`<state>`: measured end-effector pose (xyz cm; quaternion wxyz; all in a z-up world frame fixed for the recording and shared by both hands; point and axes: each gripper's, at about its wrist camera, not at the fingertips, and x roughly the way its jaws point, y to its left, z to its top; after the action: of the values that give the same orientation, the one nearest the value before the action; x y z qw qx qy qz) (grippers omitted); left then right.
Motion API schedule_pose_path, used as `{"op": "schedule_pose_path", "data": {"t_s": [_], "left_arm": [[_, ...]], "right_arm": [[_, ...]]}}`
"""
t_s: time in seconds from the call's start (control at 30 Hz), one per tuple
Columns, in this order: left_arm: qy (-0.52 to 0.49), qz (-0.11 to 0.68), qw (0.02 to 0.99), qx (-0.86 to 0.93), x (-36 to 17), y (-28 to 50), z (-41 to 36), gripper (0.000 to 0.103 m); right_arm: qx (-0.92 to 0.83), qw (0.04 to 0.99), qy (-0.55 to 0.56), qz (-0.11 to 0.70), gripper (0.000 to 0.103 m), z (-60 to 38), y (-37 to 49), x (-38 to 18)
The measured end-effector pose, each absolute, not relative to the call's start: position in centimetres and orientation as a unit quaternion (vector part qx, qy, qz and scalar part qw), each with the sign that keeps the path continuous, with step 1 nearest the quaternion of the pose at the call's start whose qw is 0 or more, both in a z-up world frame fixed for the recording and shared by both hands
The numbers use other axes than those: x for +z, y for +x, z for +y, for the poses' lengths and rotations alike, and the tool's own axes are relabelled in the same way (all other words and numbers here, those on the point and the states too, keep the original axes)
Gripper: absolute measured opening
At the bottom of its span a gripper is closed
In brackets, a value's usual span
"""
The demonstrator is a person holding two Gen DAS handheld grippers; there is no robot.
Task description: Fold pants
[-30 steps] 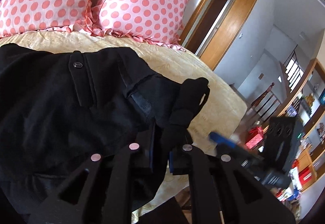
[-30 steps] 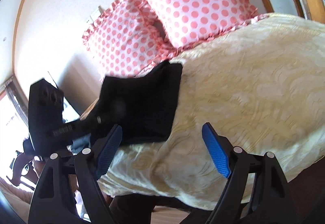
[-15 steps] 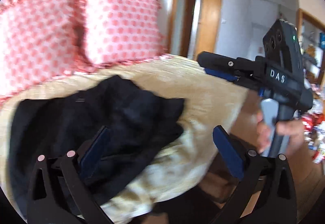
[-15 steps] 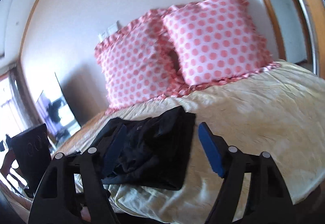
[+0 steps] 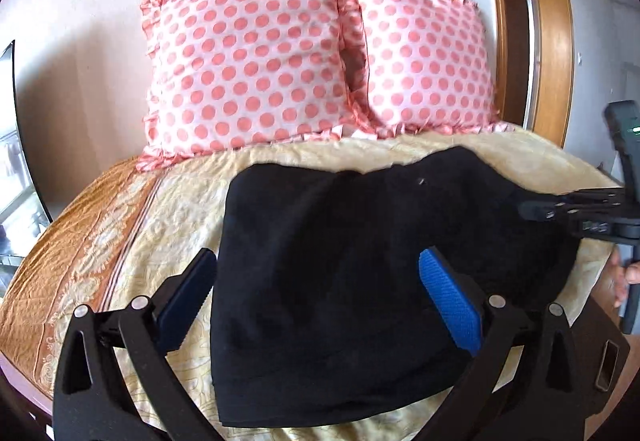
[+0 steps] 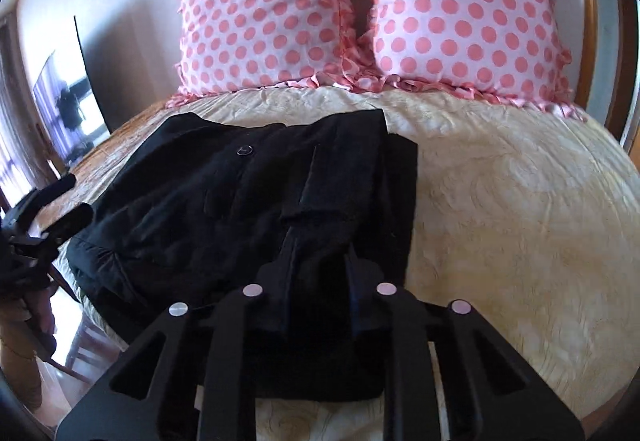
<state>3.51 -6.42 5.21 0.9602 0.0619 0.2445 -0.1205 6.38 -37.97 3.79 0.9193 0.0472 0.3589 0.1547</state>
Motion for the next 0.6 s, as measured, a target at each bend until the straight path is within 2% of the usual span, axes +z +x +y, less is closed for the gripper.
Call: {"op": "schedule_pose_path", "data": {"t_s": [0.13,0.3,0.37,0.4,0.43,0.6], "left_arm": [[0.059,0.275,0.950,-0.133,3.8,4.3,-6.7,0.101],[0.045,0.297,0.943,-0.142,2.2,4.9,-6.8,0.101],[0.040,0.296,0.943,-0.143,2.2,4.8,-6.5,0.101],[0.039,0.294,0.944,-0.143,2.4,4.7,-6.3,0.101],[0.039,0.292,0.945,-0.143,2.4,4.6,-6.3,0.101],[0.040,0.281,0.949,-0.139,3.0,4.9,-6.3,0.101]], "right_arm": [[0.138,0.921,0.102,0.351,0.013,-39.4,4.1,3.0],[0.116,0.933,0.073,0.333,0.014,-38.6,3.4,3.1],[0.113,0.932,0.070,0.338,0.029,-38.9,3.7,3.8],[0.111,0.933,0.077,0.335,0.046,-39.3,3.8,4.4],[0.109,0.935,0.079,0.326,0.058,-39.5,3.9,4.8],[0.122,0.951,0.039,0.283,0.058,-38.5,5.5,7.6]]}}
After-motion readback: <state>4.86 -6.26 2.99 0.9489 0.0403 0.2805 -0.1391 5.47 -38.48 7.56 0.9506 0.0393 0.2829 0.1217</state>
